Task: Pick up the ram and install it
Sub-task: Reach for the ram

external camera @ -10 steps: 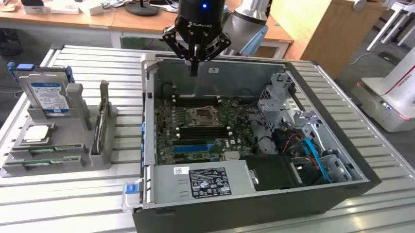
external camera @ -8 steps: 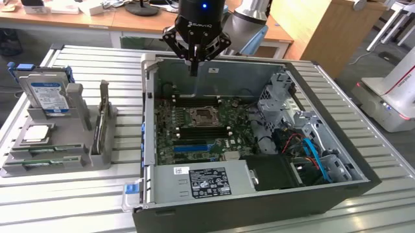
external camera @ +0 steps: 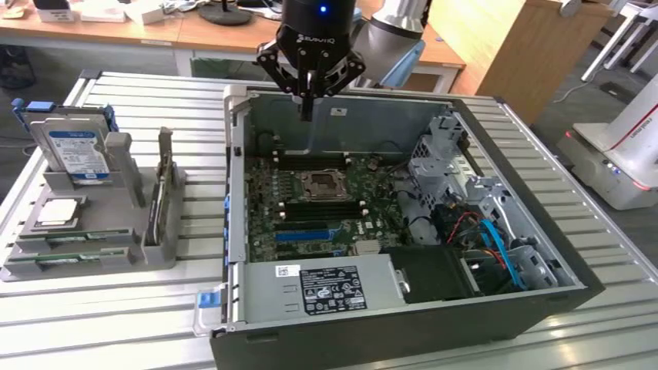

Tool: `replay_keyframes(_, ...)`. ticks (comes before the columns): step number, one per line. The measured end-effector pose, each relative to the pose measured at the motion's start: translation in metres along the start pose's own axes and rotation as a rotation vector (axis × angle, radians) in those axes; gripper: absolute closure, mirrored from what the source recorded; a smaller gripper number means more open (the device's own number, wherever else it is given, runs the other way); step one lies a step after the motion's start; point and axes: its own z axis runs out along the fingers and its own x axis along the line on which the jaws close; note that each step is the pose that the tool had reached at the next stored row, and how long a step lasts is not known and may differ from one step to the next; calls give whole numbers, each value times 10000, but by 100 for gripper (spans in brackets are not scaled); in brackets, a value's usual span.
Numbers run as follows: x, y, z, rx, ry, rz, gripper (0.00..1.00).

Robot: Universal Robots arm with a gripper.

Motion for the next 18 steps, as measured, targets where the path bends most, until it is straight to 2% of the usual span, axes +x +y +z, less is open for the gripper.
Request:
replay_keyframes(9,90,-7,-2,0,0,0,89)
replay_keyframes(18,240,-18,-5,0,-1,0,89)
